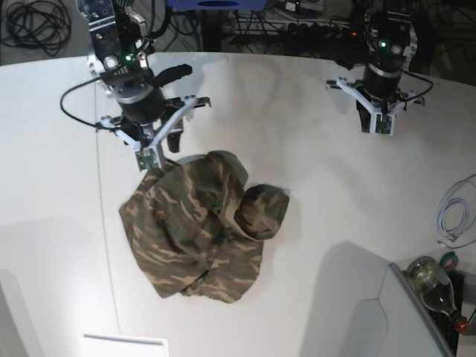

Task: Layout the t-shirt on the table in an organized manner, then fold the t-shirt properly
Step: 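Lower both grippers onto the crumpled camouflage shirt and grasp its edges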

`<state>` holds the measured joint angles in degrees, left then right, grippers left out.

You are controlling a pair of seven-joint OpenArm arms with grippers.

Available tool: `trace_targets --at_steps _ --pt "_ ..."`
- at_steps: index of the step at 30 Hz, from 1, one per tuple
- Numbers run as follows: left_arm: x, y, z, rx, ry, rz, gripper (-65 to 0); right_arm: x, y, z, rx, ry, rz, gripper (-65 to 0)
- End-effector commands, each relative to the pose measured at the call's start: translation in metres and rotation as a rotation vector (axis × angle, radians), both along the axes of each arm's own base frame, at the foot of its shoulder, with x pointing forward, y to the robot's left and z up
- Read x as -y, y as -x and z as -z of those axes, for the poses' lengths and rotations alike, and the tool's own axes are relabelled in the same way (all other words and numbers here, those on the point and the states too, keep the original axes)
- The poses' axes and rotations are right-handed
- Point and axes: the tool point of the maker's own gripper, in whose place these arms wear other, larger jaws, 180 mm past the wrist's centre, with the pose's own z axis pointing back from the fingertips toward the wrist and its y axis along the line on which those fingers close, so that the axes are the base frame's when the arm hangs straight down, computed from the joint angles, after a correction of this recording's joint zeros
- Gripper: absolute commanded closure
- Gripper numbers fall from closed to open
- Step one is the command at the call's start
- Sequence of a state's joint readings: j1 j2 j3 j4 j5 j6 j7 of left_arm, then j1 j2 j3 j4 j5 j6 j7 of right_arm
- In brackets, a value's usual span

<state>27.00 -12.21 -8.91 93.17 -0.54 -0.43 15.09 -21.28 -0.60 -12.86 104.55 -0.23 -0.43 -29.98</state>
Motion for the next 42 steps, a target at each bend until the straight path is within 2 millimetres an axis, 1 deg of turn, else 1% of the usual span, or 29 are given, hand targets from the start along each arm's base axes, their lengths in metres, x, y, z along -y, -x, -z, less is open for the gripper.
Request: trace_targets --at_steps 1,4,6,7,8,9,11,12,14,16,21,23,26,28,29,32,34,35,37,38,39,40,42 --pt "-0.005 -0.005 -0.008 0.018 -0.013 -0.004 0.0 -0.010 -0.011 -0.013 0.043 -0.014 -0.021 -21.9" --pt "-0.025 -0.013 -0.017 0.035 -0.031 -0.063 0.0 -0.037 -0.019 -0.024 0.064 -0.034 -0.095 -37.7" --pt "-0.035 -0.016 -0.019 0.039 -0.041 -0.091 -13.3 -0.051 -0.028 -0.034 0.101 -0.044 -0.135 -47.3" --pt "-0.039 -0.018 -0.021 0.043 -0.044 -0.100 -19.3 -0.058 -0.031 -0.037 0.110 -0.046 -0.155 -49.7" --pt "-0.044 -0.018 -0.023 0.048 -0.050 -0.111 -24.2 -0.065 -0.034 -0.035 0.110 -0.042 -0.177 -50.4" --pt "-0.046 -0.019 -0.025 0.052 -0.053 -0.116 -26.3 -0.070 -0.038 -0.034 0.113 -0.038 -0.194 -50.0" --pt "-0.048 -0.020 -0.026 0.056 -0.059 -0.114 -25.8 -0.078 -0.045 -0.024 0.098 -0.021 -0.222 -50.0" --pt "-0.047 -0.022 -0.027 0.060 -0.059 -0.110 -25.8 -0.085 -0.047 -0.021 0.089 -0.023 -0.233 -50.0" --pt "-0.045 -0.035 -0.034 0.089 -0.055 -0.110 -25.8 -0.093 -0.055 -0.014 0.071 -0.023 -0.235 -50.0" --pt "-0.043 -0.046 -0.034 0.102 -0.044 -0.113 -25.8 -0.099 -0.062 -0.007 0.054 -0.015 -0.241 -50.0" --pt "-0.007 -0.081 -0.020 0.095 -0.009 -0.020 -25.8 -0.104 -0.074 0.000 0.039 -0.003 -0.247 -49.8" --pt "0.006 -0.093 -0.013 0.084 0.005 0.007 -25.8 -0.103 -0.076 0.002 0.035 0.003 -0.246 -46.5" --pt "0.026 -0.114 -0.003 0.069 0.027 0.053 -25.8 -0.099 -0.077 0.009 0.020 0.018 -0.248 -34.4" --pt "0.044 -0.130 0.001 0.063 0.032 0.098 -25.8 -0.098 -0.078 0.015 0.004 0.028 -0.250 -27.5" --pt "0.054 -0.137 0.002 0.062 0.037 0.123 -25.8 -0.098 -0.079 0.016 0.002 0.032 -0.250 -26.1" --pt "0.083 -0.158 0.001 0.069 0.063 0.166 -26.5 -0.096 -0.082 0.021 -0.009 0.044 -0.252 -25.2" --pt "0.093 -0.169 -0.001 0.073 0.078 0.172 -26.7 -0.095 -0.081 0.025 -0.020 0.050 -0.253 -23.4" --pt "0.100 -0.174 -0.001 0.074 0.090 0.174 -26.7 -0.095 -0.081 0.026 -0.022 0.051 -0.253 -19.1" --pt "0.106 -0.181 0.001 0.068 0.102 0.171 -26.7 -0.095 -0.081 0.024 -0.016 0.048 -0.251 -4.1" --pt "0.108 -0.183 0.002 0.065 0.107 0.169 -26.7 -0.093 -0.081 0.025 -0.018 0.048 -0.245 0.0" --pt "0.113 -0.185 0.005 0.060 0.117 0.167 -26.7 -0.087 -0.083 0.026 -0.023 0.047 -0.225 0.0" --pt "0.114 -0.188 0.005 0.062 0.121 0.167 -26.7 -0.082 -0.084 0.027 -0.027 0.047 -0.208 -2.1" --pt "0.119 -0.192 0.011 0.069 0.130 0.169 -26.7 -0.075 -0.082 0.031 -0.040 0.043 -0.186 -0.5"
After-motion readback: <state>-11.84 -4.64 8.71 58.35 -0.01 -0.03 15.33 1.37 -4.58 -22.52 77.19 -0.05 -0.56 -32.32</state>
